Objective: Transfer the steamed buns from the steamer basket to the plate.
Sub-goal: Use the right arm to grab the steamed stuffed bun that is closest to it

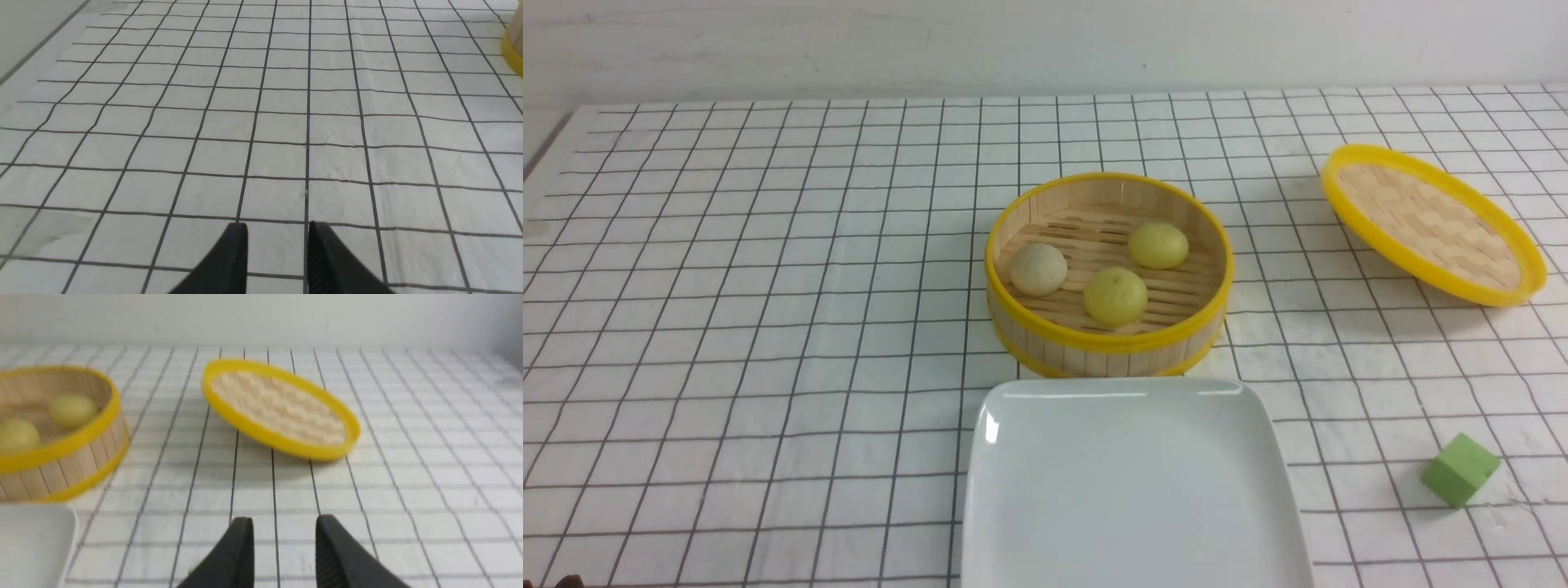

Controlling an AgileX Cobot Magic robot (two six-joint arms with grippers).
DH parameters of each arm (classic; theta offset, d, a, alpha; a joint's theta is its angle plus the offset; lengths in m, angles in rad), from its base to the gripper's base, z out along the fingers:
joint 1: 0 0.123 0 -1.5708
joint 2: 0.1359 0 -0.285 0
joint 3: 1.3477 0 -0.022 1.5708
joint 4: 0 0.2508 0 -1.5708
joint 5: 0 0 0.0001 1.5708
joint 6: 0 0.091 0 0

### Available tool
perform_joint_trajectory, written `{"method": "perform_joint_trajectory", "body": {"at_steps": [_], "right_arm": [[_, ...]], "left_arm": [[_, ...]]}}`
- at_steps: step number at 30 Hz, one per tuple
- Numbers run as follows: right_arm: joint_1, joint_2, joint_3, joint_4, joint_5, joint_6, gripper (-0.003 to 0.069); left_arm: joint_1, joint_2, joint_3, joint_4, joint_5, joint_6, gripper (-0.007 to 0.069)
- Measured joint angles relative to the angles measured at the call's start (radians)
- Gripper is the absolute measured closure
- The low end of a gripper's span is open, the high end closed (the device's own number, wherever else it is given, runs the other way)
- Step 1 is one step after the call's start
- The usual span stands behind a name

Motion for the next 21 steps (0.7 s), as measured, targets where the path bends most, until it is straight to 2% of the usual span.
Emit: {"method": "perform_joint_trajectory", "body": {"at_steps": [8, 21], "right_arm": [[0.0, 0.0, -0.239, 0.041, 0.188, 0.001, 0.042], [0.0, 0.0, -0.259, 0.154, 0.188, 0.001, 0.0419]], "left_arm": [[0.0, 0.0, 0.0, 0.0, 0.0, 0.0, 0.0384], [0.0, 0.0, 0.0, 0.0, 0.0, 0.0, 0.0384]]}}
